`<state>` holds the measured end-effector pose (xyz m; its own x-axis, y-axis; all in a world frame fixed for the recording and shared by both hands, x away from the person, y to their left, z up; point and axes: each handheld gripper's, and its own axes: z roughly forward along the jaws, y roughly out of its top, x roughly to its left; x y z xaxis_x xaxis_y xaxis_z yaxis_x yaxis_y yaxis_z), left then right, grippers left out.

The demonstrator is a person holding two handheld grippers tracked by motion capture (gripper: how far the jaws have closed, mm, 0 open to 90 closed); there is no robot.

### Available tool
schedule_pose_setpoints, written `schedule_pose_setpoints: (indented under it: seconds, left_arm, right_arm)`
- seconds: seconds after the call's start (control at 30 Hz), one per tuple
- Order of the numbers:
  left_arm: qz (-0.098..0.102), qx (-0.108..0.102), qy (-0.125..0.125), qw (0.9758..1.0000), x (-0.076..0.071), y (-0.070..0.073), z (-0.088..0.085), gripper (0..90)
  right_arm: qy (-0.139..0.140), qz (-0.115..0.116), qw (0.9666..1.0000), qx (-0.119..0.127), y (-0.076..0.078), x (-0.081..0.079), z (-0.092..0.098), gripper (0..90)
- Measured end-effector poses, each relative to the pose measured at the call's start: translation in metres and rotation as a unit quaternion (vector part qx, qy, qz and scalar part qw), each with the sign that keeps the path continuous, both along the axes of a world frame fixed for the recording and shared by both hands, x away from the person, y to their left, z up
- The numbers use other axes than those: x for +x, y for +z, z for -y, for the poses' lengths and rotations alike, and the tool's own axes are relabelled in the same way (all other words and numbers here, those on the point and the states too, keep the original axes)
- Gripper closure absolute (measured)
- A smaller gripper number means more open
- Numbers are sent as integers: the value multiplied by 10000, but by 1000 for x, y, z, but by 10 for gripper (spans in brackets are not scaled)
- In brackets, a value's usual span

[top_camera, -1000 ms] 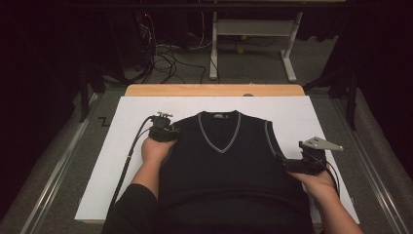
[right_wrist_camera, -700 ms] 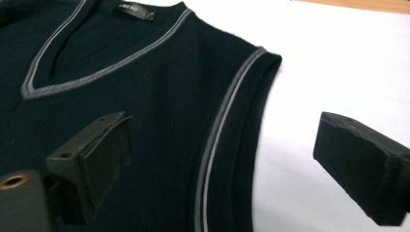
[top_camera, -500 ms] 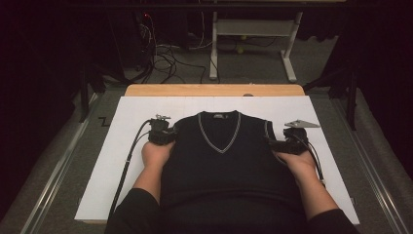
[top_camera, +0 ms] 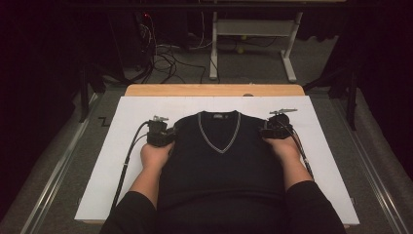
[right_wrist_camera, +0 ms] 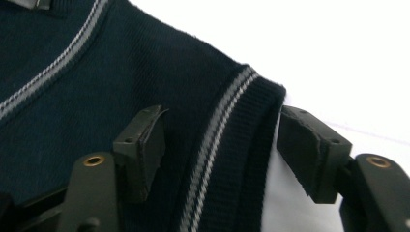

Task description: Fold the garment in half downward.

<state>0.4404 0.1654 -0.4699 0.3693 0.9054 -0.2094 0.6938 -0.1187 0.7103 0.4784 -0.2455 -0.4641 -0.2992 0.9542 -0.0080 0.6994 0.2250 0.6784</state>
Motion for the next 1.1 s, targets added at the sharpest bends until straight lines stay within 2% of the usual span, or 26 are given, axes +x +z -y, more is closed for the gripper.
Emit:
schedule_pose_setpoints:
  seconds: [0.03, 0.07, 0.1, 0.17, 0.27, 0.4, 0.47, 0.6, 0.67, 0.8, 0.9, 0.97, 1.1]
  left_arm:
    - [10, 17, -7, 10000, -1, 1, 0, 713]
    - [32, 15, -12, 10000, -2, 1, 0, 713]
    - [46, 21, -23, 10000, -2, 2, 1, 713]
    - [64, 18, -31, 10000, -3, 3, 1, 714]
    - [84, 22, -42, 10000, -4, 4, 1, 715]
    - [142, 56, -72, 9999, -5, 5, 0, 715]
    - [171, 18, -48, 9998, -5, 8, -1, 715]
    - [347, -222, 22, 9991, -7, 19, -8, 716]
    - [465, -264, 41, 9986, -9, 25, -10, 714]
    - [609, -486, 152, 9968, -9, 35, -17, 716]
    - [758, -379, 87, 9964, -8, 46, -17, 717]
    - [849, -414, 104, 9955, -7, 54, -18, 717]
    - [1083, -403, 167, 9932, -3, 74, -19, 717]
  right_arm:
    - [9, 45, 10000, -18, 0, 0, -1, 423]
    - [48, 94, 9999, -23, -1, -1, -3, 501]
    - [199, 127, 9997, -24, -1, -2, -5, 601]
    - [295, 81, 9995, -17, 0, -2, -9, 706]
    - [392, 56, 9992, 3, 1, -4, -11, 774]
    - [490, 197, 9986, -29, 1, -9, -11, 790]
    - [474, 309, 9984, 45, 5, -12, -9, 791]
    - [515, 593, 9969, 102, 23, -20, -5, 790]
    - [522, 711, 9960, 142, 33, -24, -2, 790]
    - [530, 982, 9936, 173, 54, -32, 4, 790]
    - [505, 1162, 9917, 224, 64, -34, 7, 790]
    - [488, 1200, 9912, 260, 71, -33, 9, 790]
    - [443, 1425, 9882, 342, 83, -33, 10, 790]
